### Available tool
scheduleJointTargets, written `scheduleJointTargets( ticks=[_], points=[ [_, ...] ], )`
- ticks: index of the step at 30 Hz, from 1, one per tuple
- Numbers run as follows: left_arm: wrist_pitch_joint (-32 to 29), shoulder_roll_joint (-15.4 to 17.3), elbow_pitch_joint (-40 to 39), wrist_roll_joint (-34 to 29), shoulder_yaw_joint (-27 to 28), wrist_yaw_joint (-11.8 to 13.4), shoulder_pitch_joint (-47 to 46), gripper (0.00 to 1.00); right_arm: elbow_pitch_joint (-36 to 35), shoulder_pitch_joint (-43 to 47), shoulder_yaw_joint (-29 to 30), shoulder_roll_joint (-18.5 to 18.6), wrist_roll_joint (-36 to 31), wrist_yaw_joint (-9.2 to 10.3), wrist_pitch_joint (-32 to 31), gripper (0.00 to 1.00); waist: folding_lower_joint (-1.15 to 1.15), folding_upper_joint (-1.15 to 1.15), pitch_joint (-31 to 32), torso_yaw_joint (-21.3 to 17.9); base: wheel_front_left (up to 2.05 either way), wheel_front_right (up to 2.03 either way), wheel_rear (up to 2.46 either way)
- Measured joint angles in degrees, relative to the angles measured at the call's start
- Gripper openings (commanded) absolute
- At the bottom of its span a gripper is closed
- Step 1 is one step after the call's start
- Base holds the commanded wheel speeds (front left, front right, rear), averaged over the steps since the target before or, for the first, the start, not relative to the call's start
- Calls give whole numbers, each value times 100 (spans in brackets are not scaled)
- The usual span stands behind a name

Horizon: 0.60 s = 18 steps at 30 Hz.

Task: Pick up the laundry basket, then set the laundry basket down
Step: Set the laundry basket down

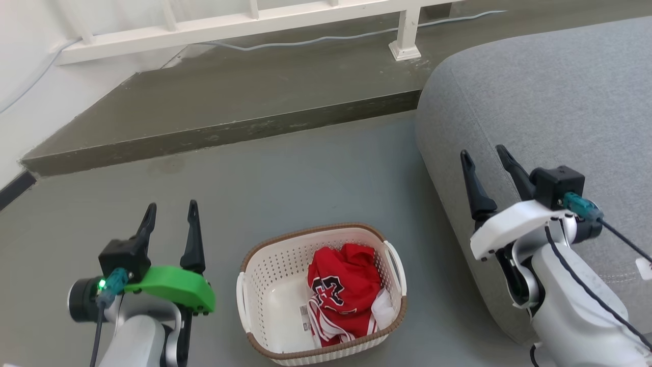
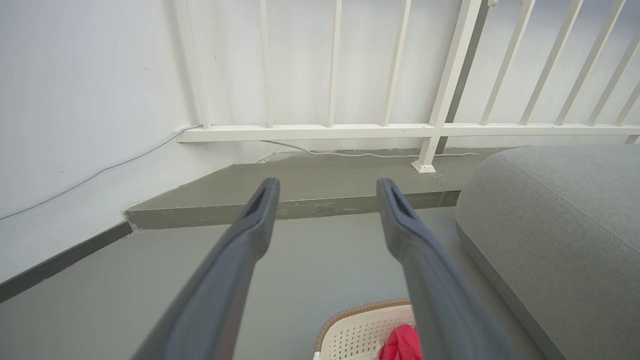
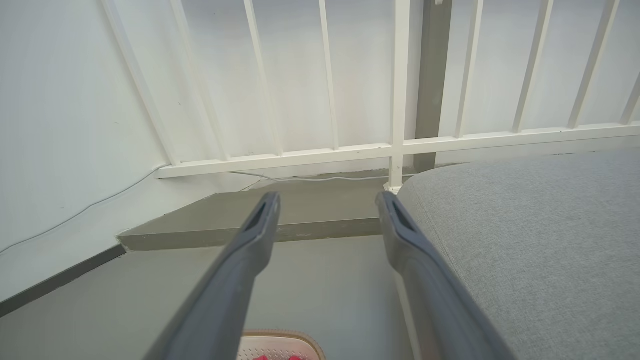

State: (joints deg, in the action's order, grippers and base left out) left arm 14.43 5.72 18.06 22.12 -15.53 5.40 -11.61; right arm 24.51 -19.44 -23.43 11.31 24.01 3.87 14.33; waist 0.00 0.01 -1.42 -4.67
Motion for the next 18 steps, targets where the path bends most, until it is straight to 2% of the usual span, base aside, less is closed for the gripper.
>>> scheduleJointTargets(
  ticks=[18],
  points=[
    [0,-81,-641,-294,196,67,687,100,-587,797,172,-69,-343,34,0,100,0,0,31,21,0,0,0]
  ],
)
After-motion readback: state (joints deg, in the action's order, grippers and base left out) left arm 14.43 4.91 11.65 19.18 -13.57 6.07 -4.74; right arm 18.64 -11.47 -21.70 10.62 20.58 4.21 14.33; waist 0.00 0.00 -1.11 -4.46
